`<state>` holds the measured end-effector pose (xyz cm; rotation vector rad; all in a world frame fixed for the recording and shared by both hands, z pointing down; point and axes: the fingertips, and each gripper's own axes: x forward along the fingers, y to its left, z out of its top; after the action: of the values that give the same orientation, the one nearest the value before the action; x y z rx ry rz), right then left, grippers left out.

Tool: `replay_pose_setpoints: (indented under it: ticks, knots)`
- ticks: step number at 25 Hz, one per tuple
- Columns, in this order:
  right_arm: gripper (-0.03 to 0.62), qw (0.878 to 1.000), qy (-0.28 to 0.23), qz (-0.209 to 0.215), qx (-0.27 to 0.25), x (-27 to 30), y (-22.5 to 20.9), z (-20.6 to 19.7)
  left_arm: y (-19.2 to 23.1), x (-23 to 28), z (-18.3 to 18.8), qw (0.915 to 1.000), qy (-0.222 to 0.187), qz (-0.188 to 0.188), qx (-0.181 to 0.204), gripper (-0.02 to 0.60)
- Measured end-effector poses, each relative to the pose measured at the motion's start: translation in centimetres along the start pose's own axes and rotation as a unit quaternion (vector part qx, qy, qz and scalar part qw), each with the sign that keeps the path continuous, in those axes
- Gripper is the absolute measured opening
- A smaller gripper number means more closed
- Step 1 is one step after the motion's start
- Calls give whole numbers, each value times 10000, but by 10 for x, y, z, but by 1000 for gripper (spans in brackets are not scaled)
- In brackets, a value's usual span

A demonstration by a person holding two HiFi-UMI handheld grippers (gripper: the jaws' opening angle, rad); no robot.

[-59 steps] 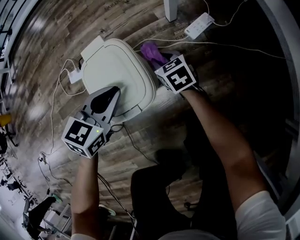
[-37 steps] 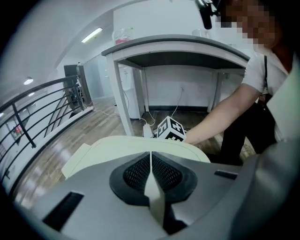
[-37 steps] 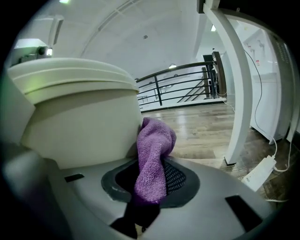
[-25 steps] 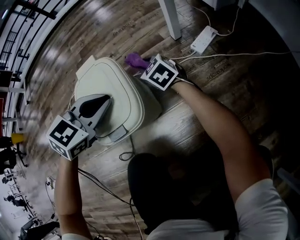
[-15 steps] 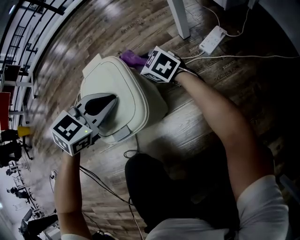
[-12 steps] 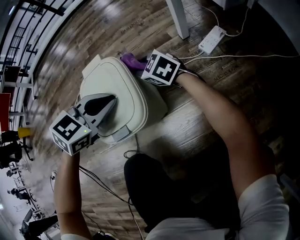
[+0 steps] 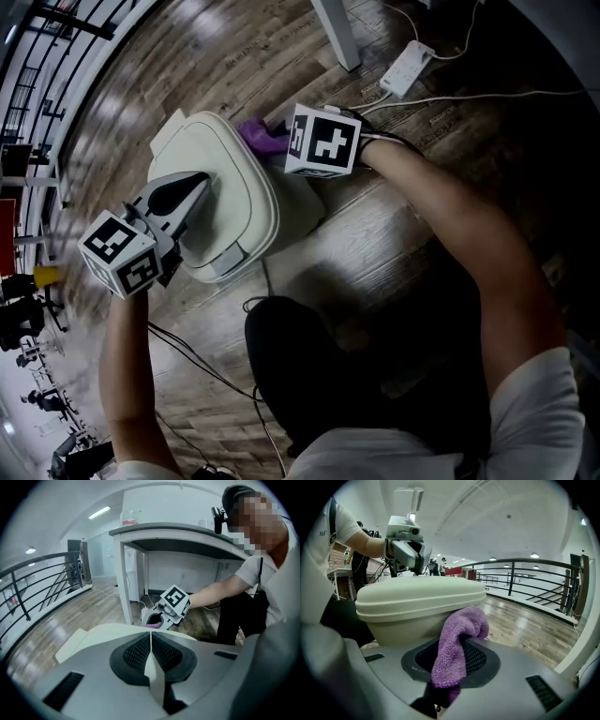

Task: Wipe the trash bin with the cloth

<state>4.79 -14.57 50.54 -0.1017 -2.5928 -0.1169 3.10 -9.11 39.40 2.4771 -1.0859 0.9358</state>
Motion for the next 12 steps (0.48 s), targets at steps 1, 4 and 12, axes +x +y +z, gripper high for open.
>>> replay_pose_setpoints:
  ticks: [1, 4, 12]
  knots:
    - [98, 10000, 35, 72, -10, -3, 4, -1, -1, 3, 4, 9999, 28, -5, 137, 11]
    - [98, 9997, 98, 221, -9, -11, 14, -2, -11, 21, 3, 9972, 424, -192, 587, 11]
    - [98, 9974, 360, 475, -407, -32, 62, -9, -16, 28, -1, 9961, 633, -283, 544, 11]
